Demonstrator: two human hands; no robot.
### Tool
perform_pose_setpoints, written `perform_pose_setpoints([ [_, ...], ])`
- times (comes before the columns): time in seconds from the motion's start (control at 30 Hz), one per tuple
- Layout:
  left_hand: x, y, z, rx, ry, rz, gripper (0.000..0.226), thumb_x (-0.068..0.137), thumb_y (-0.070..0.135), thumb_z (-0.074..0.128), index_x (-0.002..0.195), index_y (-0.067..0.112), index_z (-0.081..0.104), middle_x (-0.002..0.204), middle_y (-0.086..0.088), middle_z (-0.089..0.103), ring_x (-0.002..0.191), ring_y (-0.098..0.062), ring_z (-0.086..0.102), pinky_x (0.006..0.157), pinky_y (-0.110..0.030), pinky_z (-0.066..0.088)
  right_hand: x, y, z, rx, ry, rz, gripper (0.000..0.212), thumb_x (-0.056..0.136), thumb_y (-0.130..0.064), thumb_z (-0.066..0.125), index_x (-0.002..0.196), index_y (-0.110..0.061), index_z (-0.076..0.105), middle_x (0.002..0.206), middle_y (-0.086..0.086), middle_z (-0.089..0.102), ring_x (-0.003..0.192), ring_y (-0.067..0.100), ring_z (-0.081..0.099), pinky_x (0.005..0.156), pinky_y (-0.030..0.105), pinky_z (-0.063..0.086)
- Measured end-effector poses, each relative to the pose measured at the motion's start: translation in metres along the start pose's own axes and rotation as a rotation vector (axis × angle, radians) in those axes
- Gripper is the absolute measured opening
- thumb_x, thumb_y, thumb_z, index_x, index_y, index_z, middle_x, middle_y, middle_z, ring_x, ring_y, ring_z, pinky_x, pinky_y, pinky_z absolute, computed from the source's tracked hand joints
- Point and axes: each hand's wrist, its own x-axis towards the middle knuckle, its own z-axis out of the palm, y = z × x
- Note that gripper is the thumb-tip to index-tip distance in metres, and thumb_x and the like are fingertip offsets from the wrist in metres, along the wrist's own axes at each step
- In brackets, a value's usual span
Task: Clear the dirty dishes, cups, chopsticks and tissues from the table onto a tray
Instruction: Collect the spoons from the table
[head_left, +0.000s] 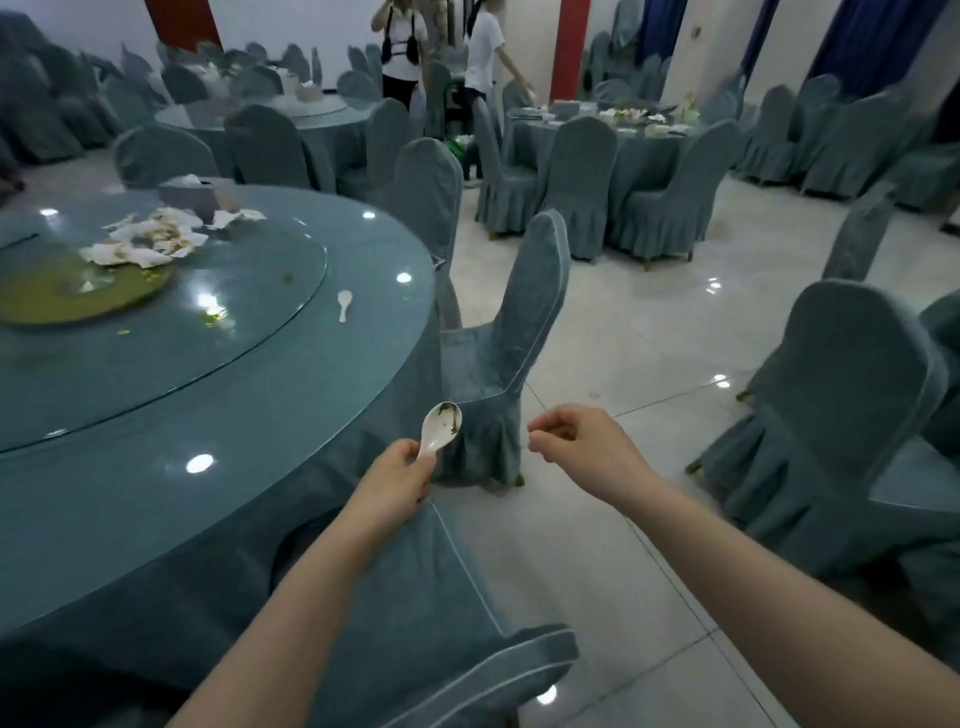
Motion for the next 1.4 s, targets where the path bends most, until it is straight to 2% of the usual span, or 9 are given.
perform_pose_setpoints([
  [0.1,0.01,0.03,0.067,-0.052,0.011,-0.008,0.014,0.096,0.024,0.045,0.089,0.014,0.051,0.052,0.007,0.038,0.037,-0.004,0.031,0.037,-0.018,0.025,0.006,0.034,-0.071,-0.016,0.023,0.006,0.006,0.084,-0.028,0.065,0.088,-0.025,0.068,0.082,-0.008,0.07,0.082,0.009,0.065,0.073,0.027,0.052],
  [0.3,0.038,0.07,0.154,-0.019,0.007,0.016,0.014,0.095,0.024,0.046,0.091,0.013,0.054,0.047,0.009,0.039,0.037,-0.006,0.032,0.038,-0.02,0.027,0.043,0.087,-0.166,0.033,0.08,0.021,0.003,0.081,-0.027,0.065,0.08,-0.028,0.067,0.084,-0.006,0.071,0.084,0.013,0.066,0.073,0.029,0.051],
  [0.53,0.11,0.086,0.19,-0.079,0.076,-0.031,0.014,0.095,0.023,0.047,0.09,0.012,0.054,0.046,0.008,0.042,0.037,-0.006,0.033,0.036,-0.019,0.028,0.119,0.113,-0.187,-0.025,0.022,-0.02,0.0,0.083,-0.03,0.065,0.083,-0.03,0.065,0.083,-0.011,0.067,0.081,0.008,0.063,0.065,0.021,0.044],
  [0.7,0.176,0.081,0.194,-0.142,0.218,-0.09,0.016,0.096,0.018,0.046,0.082,0.013,0.053,0.057,0.001,0.047,0.041,-0.008,0.035,0.041,-0.02,0.03,0.187,0.118,-0.187,-0.067,-0.047,-0.026,0.019,0.084,-0.034,0.062,0.102,-0.03,0.06,0.087,-0.012,0.067,0.081,0.005,0.062,0.063,0.021,0.046],
  [0.8,0.205,0.08,0.187,-0.163,0.292,-0.125,0.017,0.095,0.017,0.045,0.079,0.014,0.05,0.061,0.0,0.047,0.043,-0.01,0.036,0.042,-0.022,0.028,0.232,0.116,-0.185,-0.158,-0.124,-0.045,0.019,0.085,-0.035,0.061,0.103,-0.031,0.058,0.089,-0.012,0.067,0.081,0.005,0.062,0.068,0.025,0.051],
  [0.97,0.231,0.086,0.145,-0.164,0.421,-0.155,0.014,0.094,0.019,0.046,0.083,0.016,0.054,0.062,0.001,0.049,0.046,-0.009,0.038,0.041,-0.02,0.032,0.305,0.09,-0.156,-0.193,-0.221,-0.123,0.02,0.087,-0.034,0.062,0.106,-0.029,0.059,0.096,-0.009,0.065,0.086,0.006,0.061,0.071,0.019,0.048],
  [1.1,0.25,0.084,0.094,-0.213,0.578,-0.159,0.011,0.091,0.019,0.05,0.086,0.017,0.059,0.063,0.002,0.049,0.053,-0.011,0.04,0.049,-0.024,0.033,0.368,0.056,-0.105,-0.191,-0.346,-0.212,0.023,0.088,-0.034,0.063,0.11,-0.027,0.06,0.098,-0.009,0.064,0.089,0.006,0.06,0.073,0.019,0.045],
  [1.2,0.267,0.083,0.059,-0.259,0.704,-0.178,0.01,0.091,0.02,0.053,0.083,0.017,0.058,0.064,0.001,0.049,0.056,-0.013,0.039,0.052,-0.026,0.033,0.411,0.036,-0.065,-0.144,-0.409,-0.263,0.018,0.088,-0.032,0.063,0.105,-0.028,0.061,0.091,-0.014,0.062,0.084,-0.001,0.058,0.065,0.011,0.041],
  [1.4,0.322,0.084,-0.002,-0.301,0.912,-0.221,0.008,0.092,0.02,0.054,0.087,0.015,0.059,0.068,-0.001,0.049,0.055,-0.013,0.039,0.052,-0.024,0.034,0.515,0.003,0.008,-0.135,-0.549,-0.356,0.012,0.085,-0.024,0.066,0.097,-0.023,0.066,0.085,-0.014,0.064,0.08,0.002,0.061,0.071,0.016,0.045],
])
